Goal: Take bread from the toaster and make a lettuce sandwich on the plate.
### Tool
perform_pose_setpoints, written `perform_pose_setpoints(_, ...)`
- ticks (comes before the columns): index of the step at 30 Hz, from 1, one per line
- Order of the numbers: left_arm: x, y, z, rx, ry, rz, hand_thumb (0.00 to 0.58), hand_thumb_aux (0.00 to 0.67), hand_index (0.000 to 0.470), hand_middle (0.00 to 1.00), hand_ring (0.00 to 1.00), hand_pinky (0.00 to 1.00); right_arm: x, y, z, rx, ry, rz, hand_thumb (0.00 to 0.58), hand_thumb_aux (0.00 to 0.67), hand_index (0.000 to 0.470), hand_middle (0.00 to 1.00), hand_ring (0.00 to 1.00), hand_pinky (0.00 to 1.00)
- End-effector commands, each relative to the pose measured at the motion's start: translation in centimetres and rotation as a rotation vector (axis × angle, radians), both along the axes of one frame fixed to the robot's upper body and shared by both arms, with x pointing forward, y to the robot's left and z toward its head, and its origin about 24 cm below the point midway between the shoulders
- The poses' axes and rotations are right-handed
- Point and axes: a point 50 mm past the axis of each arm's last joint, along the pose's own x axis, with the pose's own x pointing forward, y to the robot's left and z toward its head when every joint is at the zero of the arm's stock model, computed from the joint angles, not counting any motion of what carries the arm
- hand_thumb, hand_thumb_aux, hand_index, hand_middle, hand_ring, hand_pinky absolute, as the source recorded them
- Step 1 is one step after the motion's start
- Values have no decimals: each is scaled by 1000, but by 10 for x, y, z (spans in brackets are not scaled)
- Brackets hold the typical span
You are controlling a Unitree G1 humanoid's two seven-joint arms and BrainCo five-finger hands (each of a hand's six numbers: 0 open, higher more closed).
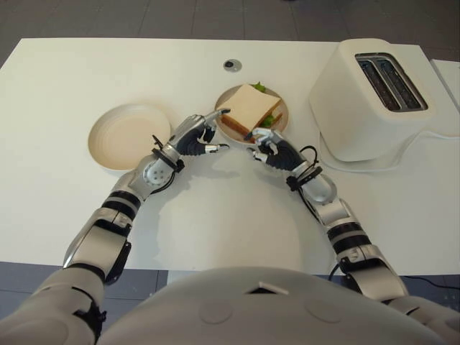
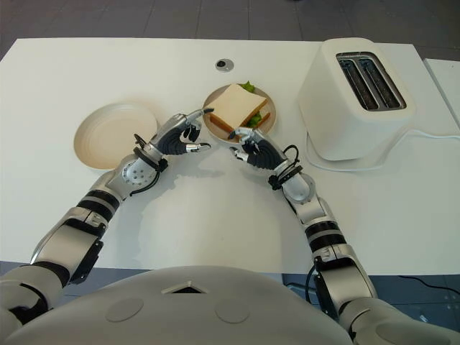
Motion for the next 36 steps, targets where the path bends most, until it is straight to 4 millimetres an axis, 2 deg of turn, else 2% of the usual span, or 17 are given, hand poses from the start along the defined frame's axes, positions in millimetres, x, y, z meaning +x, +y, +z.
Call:
perform_pose_setpoints(1,-13,-2,28,-272,-32,-105,0,0,0,0,0,0,3,-14,33,201,-146,-87,0,0,0,0,0,0)
perform_pose_setpoints(5,-21,-1,58,-494,-68,-165,0,0,0,0,0,0,0,-24,57,267,-293,-192,0,0,0,0,0,0)
perform_pose_setpoints(8,-18,3,66,-508,-88,-122,0,0,0,0,0,0,-2,-22,60,260,-318,-214,0,0,0,0,0,0)
perform_pose_setpoints(24,-16,8,57,-440,-80,-61,0,0,0,0,0,0,2,-19,56,237,-304,-213,0,0,0,0,0,0)
perform_pose_setpoints(36,-15,10,61,-445,-93,-62,0,0,0,0,0,0,3,-15,55,226,-307,-215,0,0,0,0,0,0)
